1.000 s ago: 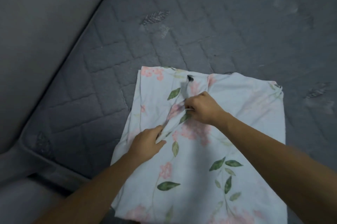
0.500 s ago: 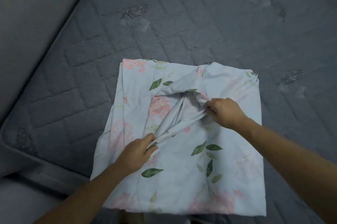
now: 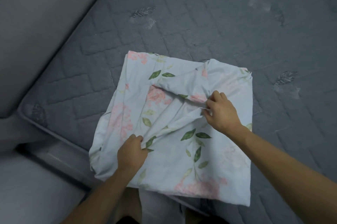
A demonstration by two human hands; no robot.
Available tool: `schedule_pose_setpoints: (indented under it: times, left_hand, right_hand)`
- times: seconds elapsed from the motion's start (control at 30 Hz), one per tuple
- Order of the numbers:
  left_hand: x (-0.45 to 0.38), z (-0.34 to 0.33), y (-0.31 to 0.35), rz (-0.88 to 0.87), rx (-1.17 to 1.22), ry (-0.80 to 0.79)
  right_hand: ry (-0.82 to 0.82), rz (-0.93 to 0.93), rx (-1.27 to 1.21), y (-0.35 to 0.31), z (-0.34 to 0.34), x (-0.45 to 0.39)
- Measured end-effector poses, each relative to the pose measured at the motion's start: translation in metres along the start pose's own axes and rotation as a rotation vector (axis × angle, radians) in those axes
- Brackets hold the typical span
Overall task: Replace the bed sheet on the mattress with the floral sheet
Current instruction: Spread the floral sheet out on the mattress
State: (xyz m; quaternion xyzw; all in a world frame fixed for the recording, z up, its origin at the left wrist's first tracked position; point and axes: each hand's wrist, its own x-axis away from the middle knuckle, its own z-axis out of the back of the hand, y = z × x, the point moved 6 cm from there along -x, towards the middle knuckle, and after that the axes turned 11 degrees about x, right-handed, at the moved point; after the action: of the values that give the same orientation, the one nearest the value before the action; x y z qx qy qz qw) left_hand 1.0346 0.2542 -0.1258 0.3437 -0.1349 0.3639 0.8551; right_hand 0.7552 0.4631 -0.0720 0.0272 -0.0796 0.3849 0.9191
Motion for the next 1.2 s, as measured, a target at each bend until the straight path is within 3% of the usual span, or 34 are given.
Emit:
schedule_pose_setpoints:
  times: [0.13,0.27,0.4,0.57,0.77,0.87,0.97,1.07,1.2]
  left_hand:
    - [0.03,0.004,-0.015,-0.01,0.148,0.127]
    - [0.055,-0.001,-0.041,0.046,0.183,0.133]
    - [0.071,0.001,-0.068,0.045,0.287,0.129]
    - [0.079,0.019,-0.091,0.098,0.359,0.094]
    - [0.078,0.023,-0.111,-0.005,0.424,-0.001]
    - [0.072,0.019,-0.122,-0.025,0.447,0.018]
    - [0.065,0.022,-0.124,-0.07,0.441,0.057]
    - [0.05,0.029,-0.117,-0.132,0.425,0.086]
    - [0.027,0.039,-0.084,-0.097,0.447,0.046]
  right_hand:
    - [0.086,0.216,-0.001,-0.045,0.009,0.009]
    - [0.155,0.362,0.002,-0.085,0.012,0.004]
    - [0.141,0.392,0.0,-0.124,0.008,-0.012]
    - [-0.055,0.343,-0.045,-0.164,-0.012,-0.036]
    - [-0.048,0.356,0.111,-0.193,-0.027,-0.066]
    - [-0.104,0.239,0.121,-0.181,-0.04,-0.093]
    - [-0.335,0.068,0.243,-0.149,-0.058,-0.112]
    - [-0.52,0.013,0.273,-0.119,-0.06,-0.108]
    - [-0.49,0.074,0.079,-0.09,-0.045,-0.075]
